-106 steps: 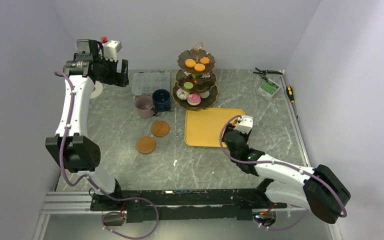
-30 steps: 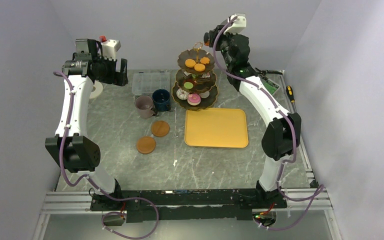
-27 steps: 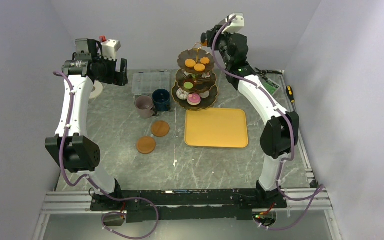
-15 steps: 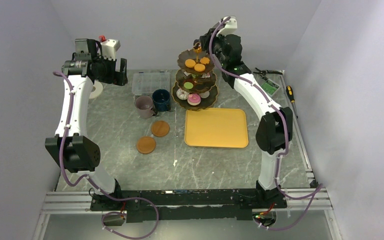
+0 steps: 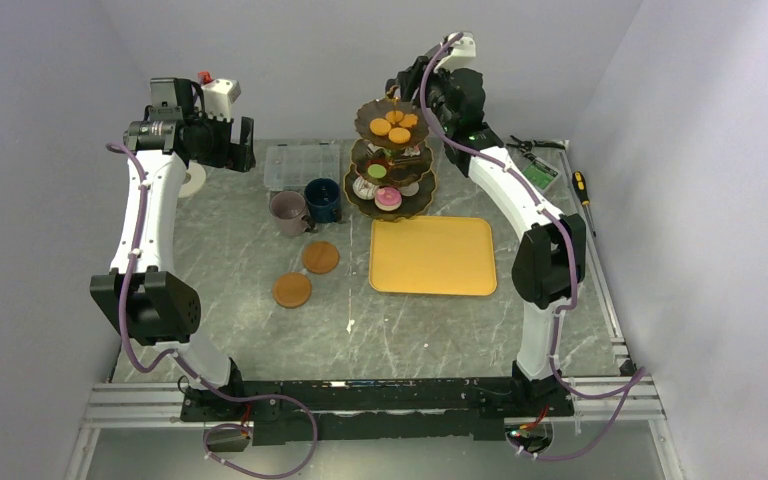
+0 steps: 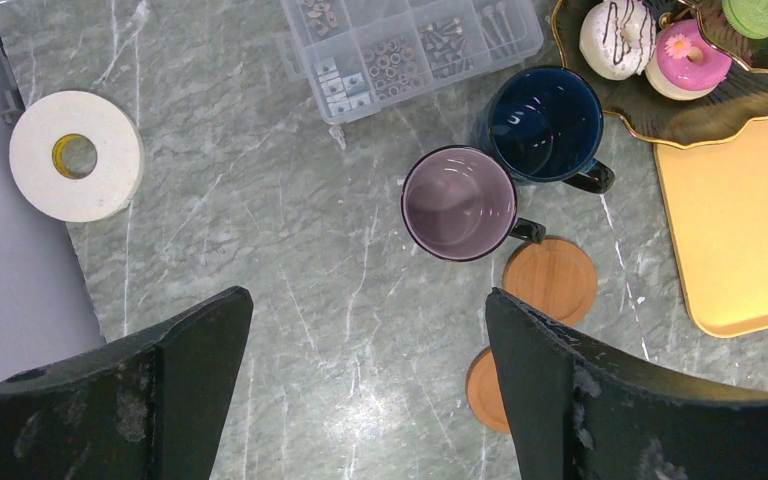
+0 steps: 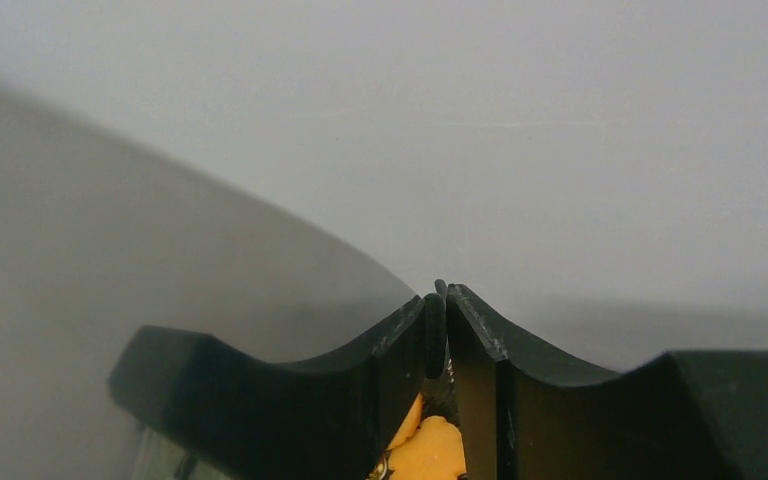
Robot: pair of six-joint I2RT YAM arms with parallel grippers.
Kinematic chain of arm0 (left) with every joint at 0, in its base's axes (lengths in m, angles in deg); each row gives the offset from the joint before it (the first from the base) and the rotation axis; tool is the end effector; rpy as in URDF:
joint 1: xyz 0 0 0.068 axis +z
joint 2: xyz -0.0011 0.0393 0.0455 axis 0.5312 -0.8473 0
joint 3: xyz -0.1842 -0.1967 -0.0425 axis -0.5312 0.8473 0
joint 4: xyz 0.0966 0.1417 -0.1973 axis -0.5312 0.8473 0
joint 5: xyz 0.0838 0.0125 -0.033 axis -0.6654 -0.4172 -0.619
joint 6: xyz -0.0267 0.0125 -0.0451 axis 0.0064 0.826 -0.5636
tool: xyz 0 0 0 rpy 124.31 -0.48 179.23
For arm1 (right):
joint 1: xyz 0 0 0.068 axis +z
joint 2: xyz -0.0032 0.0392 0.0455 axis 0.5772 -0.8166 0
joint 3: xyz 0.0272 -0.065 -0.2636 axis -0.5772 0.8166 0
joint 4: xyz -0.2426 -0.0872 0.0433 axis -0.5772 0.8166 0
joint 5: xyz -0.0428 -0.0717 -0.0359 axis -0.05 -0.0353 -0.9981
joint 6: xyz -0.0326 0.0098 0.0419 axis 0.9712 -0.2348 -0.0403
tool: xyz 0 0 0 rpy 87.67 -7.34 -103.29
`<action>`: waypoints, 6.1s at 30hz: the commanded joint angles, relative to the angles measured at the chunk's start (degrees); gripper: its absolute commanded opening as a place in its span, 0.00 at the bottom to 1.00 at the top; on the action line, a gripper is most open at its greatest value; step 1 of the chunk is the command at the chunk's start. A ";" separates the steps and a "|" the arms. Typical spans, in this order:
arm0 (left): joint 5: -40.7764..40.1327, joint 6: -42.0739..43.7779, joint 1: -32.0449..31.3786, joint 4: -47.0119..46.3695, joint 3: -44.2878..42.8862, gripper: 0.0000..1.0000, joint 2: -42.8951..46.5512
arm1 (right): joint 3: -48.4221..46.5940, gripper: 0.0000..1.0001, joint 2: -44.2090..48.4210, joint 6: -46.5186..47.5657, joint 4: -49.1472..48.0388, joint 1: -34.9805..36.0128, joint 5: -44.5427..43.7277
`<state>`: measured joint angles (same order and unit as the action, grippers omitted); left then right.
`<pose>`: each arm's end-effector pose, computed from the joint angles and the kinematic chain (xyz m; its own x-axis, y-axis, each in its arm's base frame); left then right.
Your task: Serve the afternoon tea
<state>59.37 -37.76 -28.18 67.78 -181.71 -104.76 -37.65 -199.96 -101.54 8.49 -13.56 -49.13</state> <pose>0.3525 0.0146 0.4116 -0.6369 0.1469 -0.7568 0.2577 0.9658 -0.0293 0.4492 0.1785 0.4011 -0.0134 0.2957 -0.9552 -0.3754 0.8839 0.2789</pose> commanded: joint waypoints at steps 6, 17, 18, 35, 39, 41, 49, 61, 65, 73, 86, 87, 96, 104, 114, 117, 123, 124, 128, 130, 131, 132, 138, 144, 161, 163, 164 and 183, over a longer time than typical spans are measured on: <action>0.82 0.77 0.24 -0.96 -0.07 0.93 1.29 | 6.36 0.57 11.56 3.74 -6.58 -0.03 -5.59; 1.67 0.46 0.23 -0.63 -0.45 0.93 1.70 | 33.90 0.55 36.04 3.11 -7.03 -0.07 -13.64; 1.80 0.47 0.24 -0.66 -0.18 0.93 1.88 | 35.91 0.56 37.66 3.37 -7.50 -0.10 -13.69; 1.54 0.35 0.32 -1.20 1.38 0.93 3.93 | 28.40 0.55 31.17 2.80 -3.00 -0.69 -8.10; 1.83 0.16 0.35 -0.95 0.90 0.93 3.92 | 29.02 0.54 31.49 2.41 -2.08 -0.69 -7.77; 1.84 0.24 0.32 -0.82 0.74 0.93 3.97 | 28.95 0.54 32.33 1.63 -0.54 -0.70 -8.11; 2.32 0.09 0.36 -0.93 1.39 0.93 4.15 | 33.09 0.53 40.09 -13.13 16.45 -0.69 -8.65; 3.06 -0.07 0.32 -1.50 3.73 0.93 6.95 | 54.95 0.59 47.13 -42.71 31.79 -0.69 -3.41; 3.32 -0.35 0.33 -1.80 4.56 0.93 7.99 | 56.98 0.61 44.00 -48.07 32.07 -0.77 -3.23; 3.23 0.02 0.37 -1.52 4.95 0.93 8.67 | 63.08 0.65 36.90 -60.83 25.32 -1.39 -4.30; 3.23 -0.26 0.32 -1.39 3.86 0.93 7.47 | 62.80 0.91 26.94 -68.03 23.41 -1.63 -4.24; 3.23 -0.28 0.32 -1.51 3.90 0.93 7.37 | 61.92 0.92 26.47 -67.28 24.34 -1.61 -4.21; 2.64 0.12 0.33 -1.59 4.22 0.93 7.11 | 57.42 1.00 29.15 -59.20 20.87 2.63 -9.67; 2.43 0.17 0.34 -1.39 4.04 0.93 6.83 | 40.86 0.89 21.37 -27.76 23.07 21.22 -23.32; 3.01 -0.07 0.82 0.15 3.09 0.94 5.55 | 25.40 0.65 1.49 -13.87 28.32 26.44 -28.01; 2.82 0.01 0.93 -0.07 3.10 0.93 5.85 | 25.03 0.62 -0.47 -12.40 28.29 26.84 -29.78; 2.92 -0.02 1.05 0.11 3.42 0.93 5.33 | 26.29 0.54 -3.00 -9.96 26.99 26.97 -28.74; 2.90 -0.02 1.03 0.04 3.56 0.93 5.33 | 26.45 0.52 -3.40 -9.49 26.76 26.97 -28.14; 2.47 0.54 1.27 -0.10 4.20 0.93 5.34 | 28.55 0.39 -4.20 -8.20 25.89 26.89 -27.39; 2.44 0.58 1.41 -0.13 4.21 0.93 5.33 | 30.27 0.35 -3.67 -8.18 25.33 26.51 -27.29; 2.52 0.66 1.45 -0.16 4.15 0.93 5.25 | 31.09 0.35 -3.18 -8.18 24.96 26.16 -27.26; 2.53 0.61 1.54 -0.15 4.13 0.93 5.24 | 32.05 0.34 -2.74 -8.30 24.79 25.65 -27.19; 2.87 0.60 1.74 -0.11 3.99 0.93 5.07 | 35.80 0.46 1.21 -7.89 23.32 23.29 -25.71; 3.14 0.11 1.79 0.00 3.70 0.93 4.86 | 32.44 0.48 0.59 -8.98 24.03 24.29 -26.02; 2.73 0.75 1.81 0.28 2.88 0.93 4.26 | 48.38 0.05 10.80 -3.58 22.85 15.44 -19.85; 2.74 0.79 1.89 0.08 3.04 0.93 4.42 | 49.79 0.04 12.02 -3.09 23.79 14.37 -19.82; 2.81 0.82 1.87 0.07 3.06 0.93 4.49 | 50.38 0.04 12.69 -3.23 24.15 13.88 -20.07; 3.50 1.20 2.27 1.36 4.08 0.93 3.34 | 39.28 0.46 11.52 -1.84 13.43 28.82 -17.23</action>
<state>61.29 -37.44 -26.48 68.42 -176.94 -100.32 7.44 -183.13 -106.64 29.32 12.54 -70.35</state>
